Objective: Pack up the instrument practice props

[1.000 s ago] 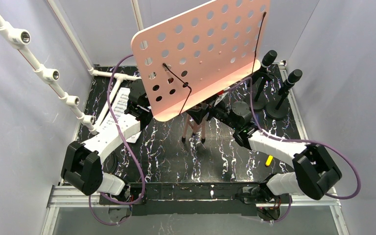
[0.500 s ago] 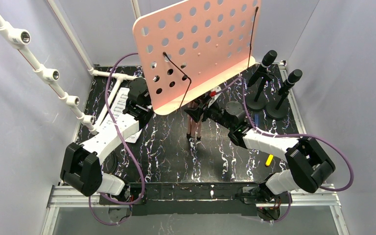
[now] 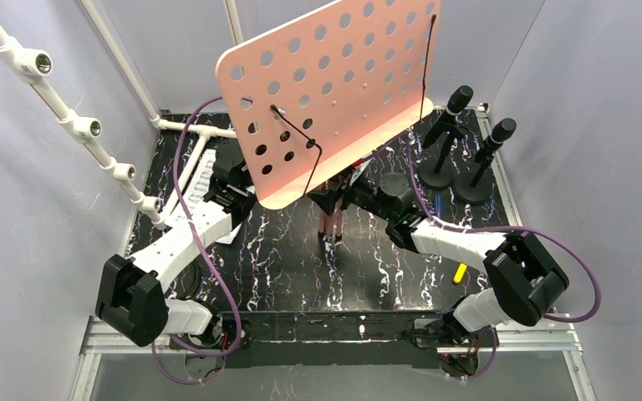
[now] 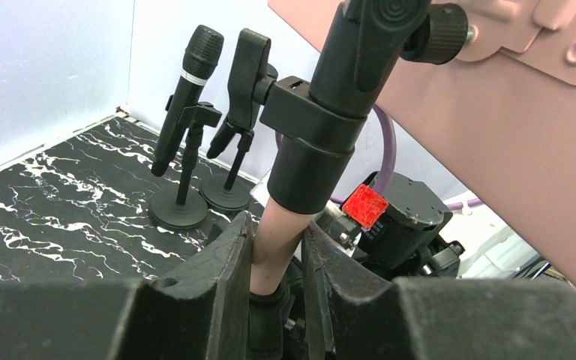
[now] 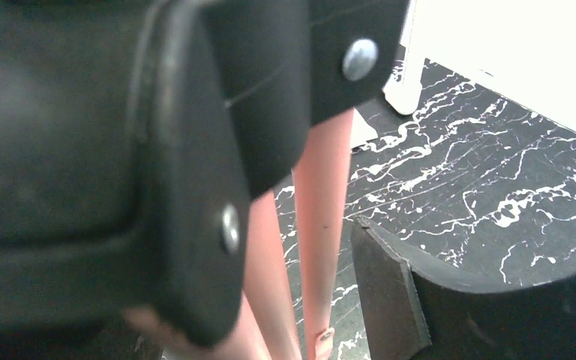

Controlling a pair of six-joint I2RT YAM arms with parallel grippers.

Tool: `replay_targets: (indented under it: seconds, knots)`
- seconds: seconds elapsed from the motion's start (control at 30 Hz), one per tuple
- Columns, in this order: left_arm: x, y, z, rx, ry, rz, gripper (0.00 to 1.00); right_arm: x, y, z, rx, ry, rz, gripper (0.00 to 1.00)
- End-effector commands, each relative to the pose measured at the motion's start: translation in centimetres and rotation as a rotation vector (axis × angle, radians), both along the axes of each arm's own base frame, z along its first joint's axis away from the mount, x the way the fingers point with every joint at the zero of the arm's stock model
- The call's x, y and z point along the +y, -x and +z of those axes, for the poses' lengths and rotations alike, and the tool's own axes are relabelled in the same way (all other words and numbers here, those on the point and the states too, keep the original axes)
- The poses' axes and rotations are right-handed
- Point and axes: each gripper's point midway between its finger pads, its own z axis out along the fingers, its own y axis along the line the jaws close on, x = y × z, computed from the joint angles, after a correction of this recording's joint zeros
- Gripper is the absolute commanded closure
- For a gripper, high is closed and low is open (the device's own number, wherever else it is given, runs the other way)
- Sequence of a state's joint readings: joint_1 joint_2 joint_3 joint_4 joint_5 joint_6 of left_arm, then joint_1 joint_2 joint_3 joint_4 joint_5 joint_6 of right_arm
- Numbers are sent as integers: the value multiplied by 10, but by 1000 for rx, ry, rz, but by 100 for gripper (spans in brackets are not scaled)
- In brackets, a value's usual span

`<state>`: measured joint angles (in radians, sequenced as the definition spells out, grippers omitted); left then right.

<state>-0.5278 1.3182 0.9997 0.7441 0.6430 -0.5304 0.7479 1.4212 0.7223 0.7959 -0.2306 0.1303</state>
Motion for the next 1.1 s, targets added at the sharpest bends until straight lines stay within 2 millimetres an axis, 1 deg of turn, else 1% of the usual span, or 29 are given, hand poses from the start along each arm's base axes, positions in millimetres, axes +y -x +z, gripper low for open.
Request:
replay_targets:
  seconds: [0.0, 0.13, 0.2, 0.33, 0.4, 0.5, 0.6, 0.83, 0.87, 0.97, 1.07]
  knots:
    - [3, 22, 34, -17, 87, -24, 100, 14, -6, 37, -69, -93, 1, 18]
    - [0, 24, 36, -18, 91, -36, 100, 18, -10, 46, -86, -126, -18, 19]
    - [-1, 24, 36, -10, 94, -36, 100, 19, -12, 52, -97, -140, -27, 21]
    - [-2, 25, 37, 2, 102, -38, 100, 21, -18, 58, -111, -164, -55, 32]
    - [-3, 27, 38, 0, 103, -42, 100, 21, -21, 59, -116, -172, -70, 39]
    - [0, 28, 39, -11, 104, -29, 100, 19, -20, 55, -111, -165, -73, 45]
    - [3, 29, 39, -30, 104, -8, 100, 15, -14, 48, -98, -147, -67, 50]
    - [8, 30, 44, -19, 115, 10, 100, 0, 4, 39, -68, -61, -45, 58]
    - [9, 31, 45, -11, 121, 13, 100, 0, 8, 41, -67, -57, -34, 59]
    - [12, 33, 49, 10, 141, 21, 100, 0, 17, 37, -26, -20, -3, 64]
    - [16, 34, 48, 49, 158, 31, 100, 1, 32, 41, -5, -32, 29, 69]
